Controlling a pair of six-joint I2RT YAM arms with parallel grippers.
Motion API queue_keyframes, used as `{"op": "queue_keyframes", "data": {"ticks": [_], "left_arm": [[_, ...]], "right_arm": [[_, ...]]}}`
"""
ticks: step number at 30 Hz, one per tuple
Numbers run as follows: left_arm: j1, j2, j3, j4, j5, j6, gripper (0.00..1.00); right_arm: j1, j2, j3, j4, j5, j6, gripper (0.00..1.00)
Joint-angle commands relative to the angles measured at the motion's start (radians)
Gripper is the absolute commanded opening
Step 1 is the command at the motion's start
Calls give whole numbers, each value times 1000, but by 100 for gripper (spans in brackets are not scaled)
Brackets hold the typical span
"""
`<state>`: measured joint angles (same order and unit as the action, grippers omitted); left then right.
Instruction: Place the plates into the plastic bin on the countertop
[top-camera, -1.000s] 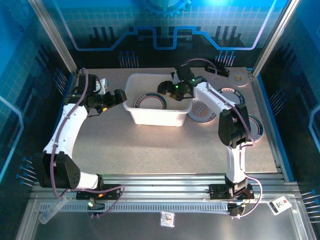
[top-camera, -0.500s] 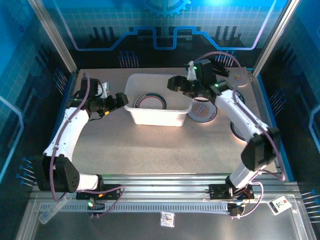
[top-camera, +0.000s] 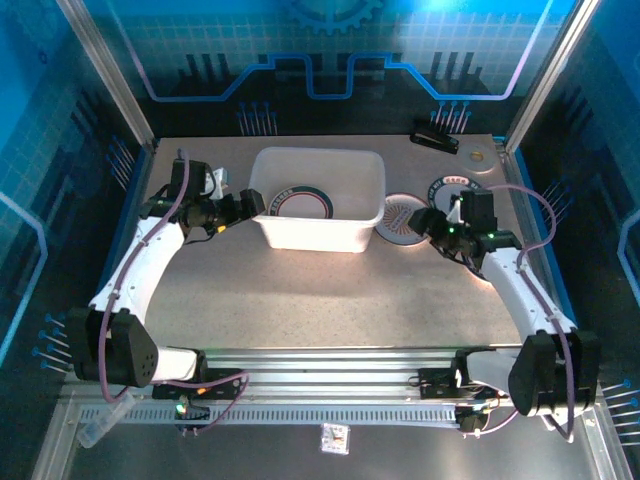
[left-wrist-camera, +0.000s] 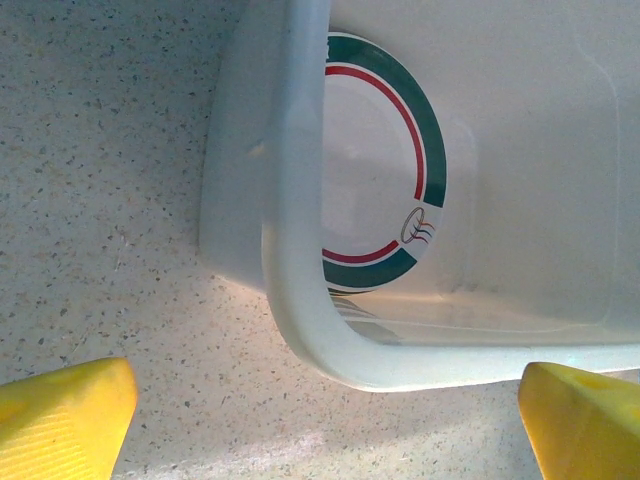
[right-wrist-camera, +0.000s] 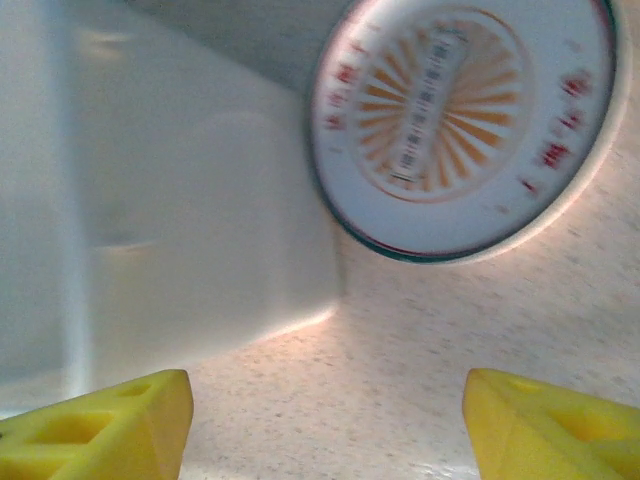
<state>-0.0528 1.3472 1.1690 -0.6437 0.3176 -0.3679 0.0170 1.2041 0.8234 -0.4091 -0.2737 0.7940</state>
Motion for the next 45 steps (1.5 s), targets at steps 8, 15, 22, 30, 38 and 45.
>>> {"op": "queue_keyframes", "data": {"ticks": [8,15,22,30,38,45], "left_arm": [[-5,-22,-5,34,-46,-35,99],[-5,-17,-5,34,-52,-39,99],[-5,-5,-1,37,-58,-48,99],[-5,-10,-15,41,-69,-60,99],[-7,-13,-19,37,-75,-64,99],[-7,-16,-20,34,-77,-68,99]], "right_arm": [[-83,160,-82,211,-83,62,68],[-105,258,-64,268,-75,81,65],[-103,328,-38,319,-37,105,60],[-94,402,-12,365,-21,129,56],[-78,462,47,338,0,111,54],[-74,477,51,320,-8,111,54]]}}
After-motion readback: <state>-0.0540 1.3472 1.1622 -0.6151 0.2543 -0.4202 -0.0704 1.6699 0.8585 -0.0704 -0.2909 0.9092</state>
